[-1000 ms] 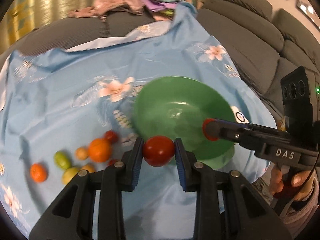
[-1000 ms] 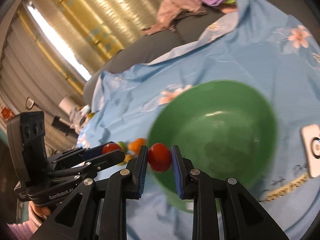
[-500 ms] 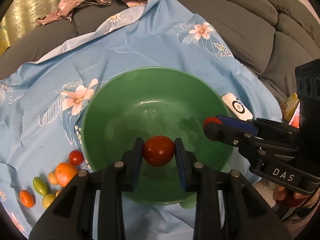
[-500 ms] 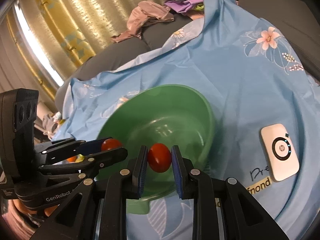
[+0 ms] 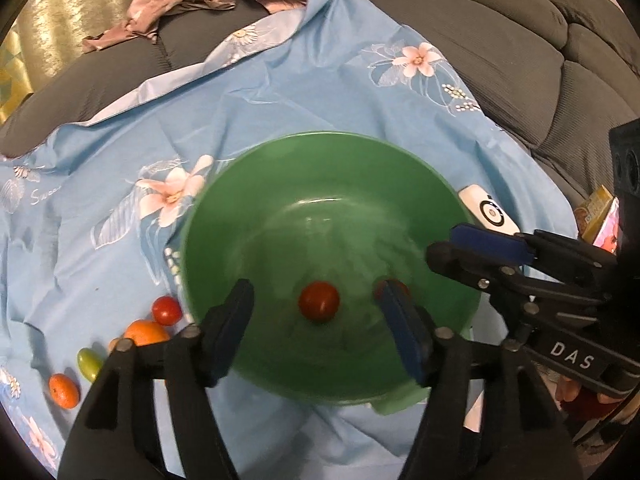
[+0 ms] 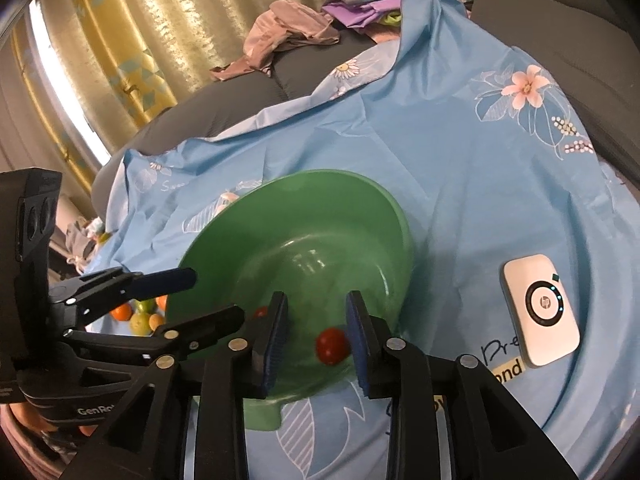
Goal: Organize fruits
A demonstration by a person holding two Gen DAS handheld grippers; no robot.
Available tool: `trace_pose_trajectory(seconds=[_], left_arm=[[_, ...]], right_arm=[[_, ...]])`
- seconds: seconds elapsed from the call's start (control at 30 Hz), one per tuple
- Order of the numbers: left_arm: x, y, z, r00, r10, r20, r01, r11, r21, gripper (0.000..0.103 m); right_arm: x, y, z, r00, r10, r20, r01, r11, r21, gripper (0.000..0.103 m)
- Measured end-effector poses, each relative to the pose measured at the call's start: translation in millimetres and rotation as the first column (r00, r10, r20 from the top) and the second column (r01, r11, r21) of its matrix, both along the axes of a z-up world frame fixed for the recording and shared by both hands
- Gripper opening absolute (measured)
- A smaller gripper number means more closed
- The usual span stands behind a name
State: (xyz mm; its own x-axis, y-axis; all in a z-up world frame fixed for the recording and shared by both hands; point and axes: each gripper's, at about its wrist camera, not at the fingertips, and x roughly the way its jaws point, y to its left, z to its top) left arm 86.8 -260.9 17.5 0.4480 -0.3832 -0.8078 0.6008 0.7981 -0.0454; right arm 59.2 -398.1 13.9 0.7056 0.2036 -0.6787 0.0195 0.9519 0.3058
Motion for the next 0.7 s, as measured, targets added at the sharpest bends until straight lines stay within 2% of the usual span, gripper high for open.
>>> trace_pose_trajectory(seconds=[0.1,0.27,0.63,0.7], left_arm=[[-2,11,5,1.0,0.021,0.004,-0.02,1.0,-0.019,0.081],[-10,35,9,0.998,0.06,-0.004,-0.06,0.997,-0.044,0.09],[-35,107,15,0.982,0.183,-0.051,-0.188,0.974,-0.123,0.095],[-42,124,17,0.975,0.214,-0.066,-0.222,0.963,-0.154,0.103]], right_arm=[[-3,2,5,1.0,-0.004,0.009,0.004,1.0,0.002,0.037],[-11,8,13,1.0,-0.006,0.026,0.006,1.0,-0.006,0.038],[-27,45,26,0.998,0.059,0.037,-0.058,0.998,-0.027,0.038],[-30,54,28,0.996,0.08,0.035,-0.079,0.996,-0.036,0.038]])
